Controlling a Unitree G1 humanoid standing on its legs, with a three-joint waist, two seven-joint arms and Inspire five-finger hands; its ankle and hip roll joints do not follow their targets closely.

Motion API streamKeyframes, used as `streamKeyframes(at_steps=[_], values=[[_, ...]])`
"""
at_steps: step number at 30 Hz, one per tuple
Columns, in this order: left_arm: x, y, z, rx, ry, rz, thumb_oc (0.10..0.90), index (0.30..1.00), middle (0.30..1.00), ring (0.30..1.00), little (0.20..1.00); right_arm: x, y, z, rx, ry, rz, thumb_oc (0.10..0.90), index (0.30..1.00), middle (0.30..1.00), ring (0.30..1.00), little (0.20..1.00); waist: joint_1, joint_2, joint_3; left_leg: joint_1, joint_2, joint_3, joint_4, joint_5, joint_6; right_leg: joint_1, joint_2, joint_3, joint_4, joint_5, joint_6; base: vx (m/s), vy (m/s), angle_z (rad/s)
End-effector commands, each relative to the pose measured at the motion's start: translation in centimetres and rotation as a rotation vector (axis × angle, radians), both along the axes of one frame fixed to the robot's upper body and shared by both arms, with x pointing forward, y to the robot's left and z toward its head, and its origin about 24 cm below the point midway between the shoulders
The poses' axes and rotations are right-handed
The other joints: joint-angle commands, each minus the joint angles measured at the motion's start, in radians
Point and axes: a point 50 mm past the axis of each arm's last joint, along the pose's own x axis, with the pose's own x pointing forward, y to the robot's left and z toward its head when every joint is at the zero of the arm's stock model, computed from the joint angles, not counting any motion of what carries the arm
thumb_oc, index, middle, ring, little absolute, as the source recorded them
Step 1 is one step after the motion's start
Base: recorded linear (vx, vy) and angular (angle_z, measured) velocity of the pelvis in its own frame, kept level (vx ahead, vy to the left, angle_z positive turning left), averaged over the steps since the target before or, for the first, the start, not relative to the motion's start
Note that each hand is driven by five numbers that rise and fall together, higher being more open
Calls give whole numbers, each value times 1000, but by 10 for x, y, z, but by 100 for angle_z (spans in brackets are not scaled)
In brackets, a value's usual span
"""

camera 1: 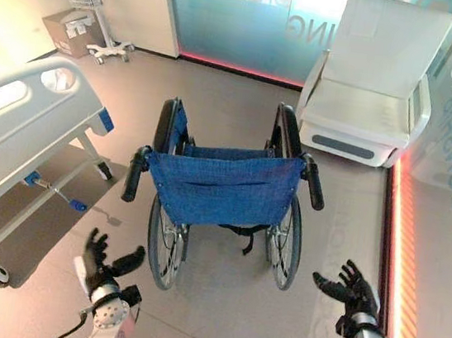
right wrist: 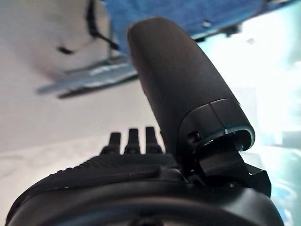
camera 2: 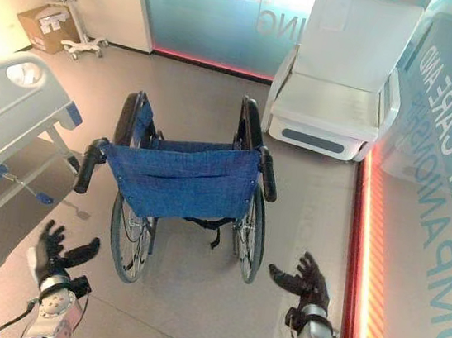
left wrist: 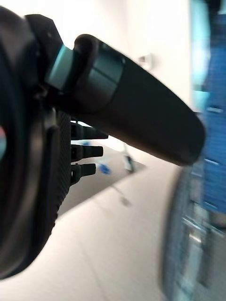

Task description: Push the wheelchair next to the bed

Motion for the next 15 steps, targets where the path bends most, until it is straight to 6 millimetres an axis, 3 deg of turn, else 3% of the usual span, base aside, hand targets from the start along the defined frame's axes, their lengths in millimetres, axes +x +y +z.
streamKeyframes(at_steps=[1,3,4,7,10,13,15], values=[[46,26,60,218,-218,38,800,900,900,900,900,42,-16,67,-33,-350,-61,800,900,900,900,900,0,-28,-60,22,-56,30,4,-83,5,-10,-4,28,32,-15,3,0,0,0],[51,30,73,263,-267,45,800,900,900,900,900,50,-15,84,-34,-428,-45,800,900,900,900,900,-2,-27,-61,23,-57,29,4,-84,7,-8,-4,30,30,-16,3,0,0,0],[59,35,94,300,-341,42,800,900,900,900,900,56,-13,109,-53,-522,-15,800,900,900,900,900,-4,-28,-64,22,-57,30,4,-84,7,-7,-5,31,25,-15,3,0,0,0],[64,40,119,350,-414,30,800,900,900,900,900,60,-11,137,-81,-627,13,800,900,900,900,900,-3,-25,-68,21,-57,30,4,-84,5,-4,-5,30,18,-14,5,0,0,0],[68,41,131,379,-445,25,800,900,900,900,900,63,-8,151,-100,-684,28,800,900,900,900,900,-2,-24,-69,20,-58,29,4,-83,5,-2,-6,29,15,-14,6,0,0,0],[78,38,163,431,-545,-11,800,900,900,900,900,70,4,180,-115,-782,64,800,900,900,900,900,-2,-22,-76,16,-58,30,4,-80,3,-2,-6,27,10,-14,6,0,0,0],[79,37,166,432,-561,-15,800,900,900,900,900,70,6,182,-116,-792,65,800,900,900,900,900,-2,-22,-77,15,-59,30,4,-80,4,-2,-6,28,10,-14,6,0,0,0]])
